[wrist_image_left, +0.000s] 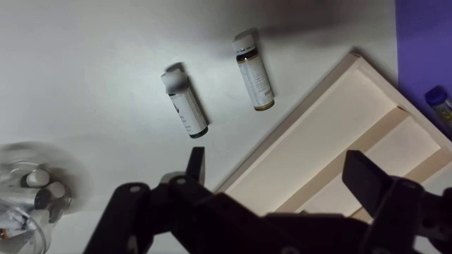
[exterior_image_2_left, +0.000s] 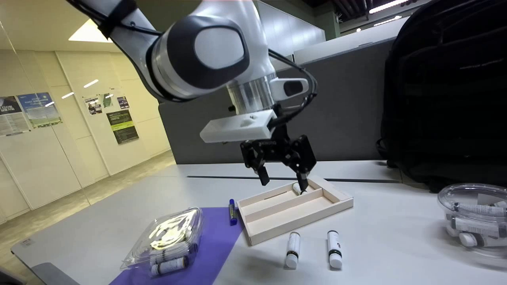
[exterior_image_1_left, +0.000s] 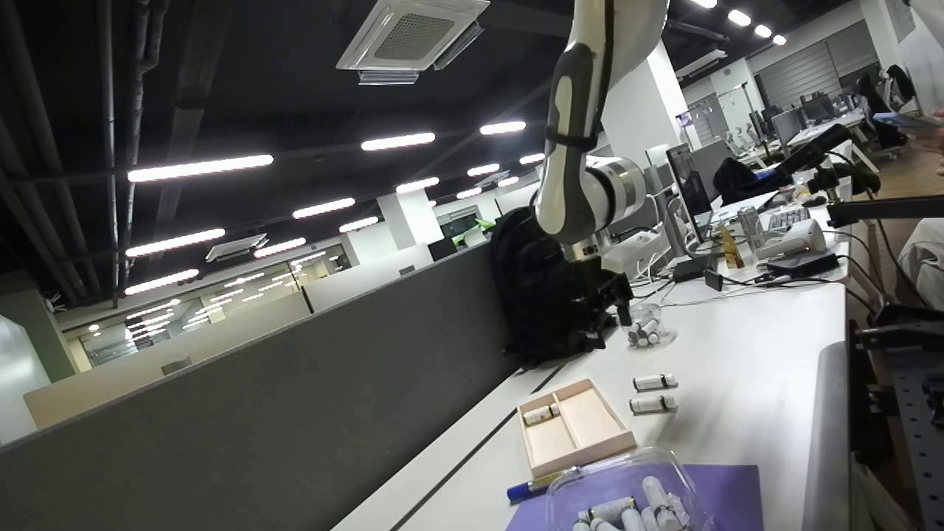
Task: Pick up one bottle from the table and put it on the tray
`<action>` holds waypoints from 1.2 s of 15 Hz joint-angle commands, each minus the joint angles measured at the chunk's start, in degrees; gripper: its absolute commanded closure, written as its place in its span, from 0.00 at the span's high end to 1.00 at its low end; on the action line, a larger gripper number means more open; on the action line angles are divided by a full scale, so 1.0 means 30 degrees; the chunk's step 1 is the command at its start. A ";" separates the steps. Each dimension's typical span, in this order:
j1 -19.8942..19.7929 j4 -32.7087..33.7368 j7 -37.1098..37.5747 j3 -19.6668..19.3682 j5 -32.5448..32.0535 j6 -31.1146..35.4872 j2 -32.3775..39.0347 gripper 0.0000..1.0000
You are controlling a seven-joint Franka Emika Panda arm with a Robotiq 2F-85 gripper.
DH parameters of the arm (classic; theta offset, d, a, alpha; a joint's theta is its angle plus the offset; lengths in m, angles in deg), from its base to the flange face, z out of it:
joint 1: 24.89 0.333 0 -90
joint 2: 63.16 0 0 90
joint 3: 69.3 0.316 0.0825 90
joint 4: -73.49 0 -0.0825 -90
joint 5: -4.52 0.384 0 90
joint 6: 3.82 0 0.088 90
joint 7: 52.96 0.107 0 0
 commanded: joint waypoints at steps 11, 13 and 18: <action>-0.2571 0.2566 -0.4182 0.1914 -0.0042 -0.1676 0.4919 1.00; -0.2708 0.3072 -0.4413 0.2026 -0.0120 -0.2230 0.5420 1.00; -0.2694 0.4020 -0.4256 0.1964 -0.0301 -0.2644 0.6270 0.99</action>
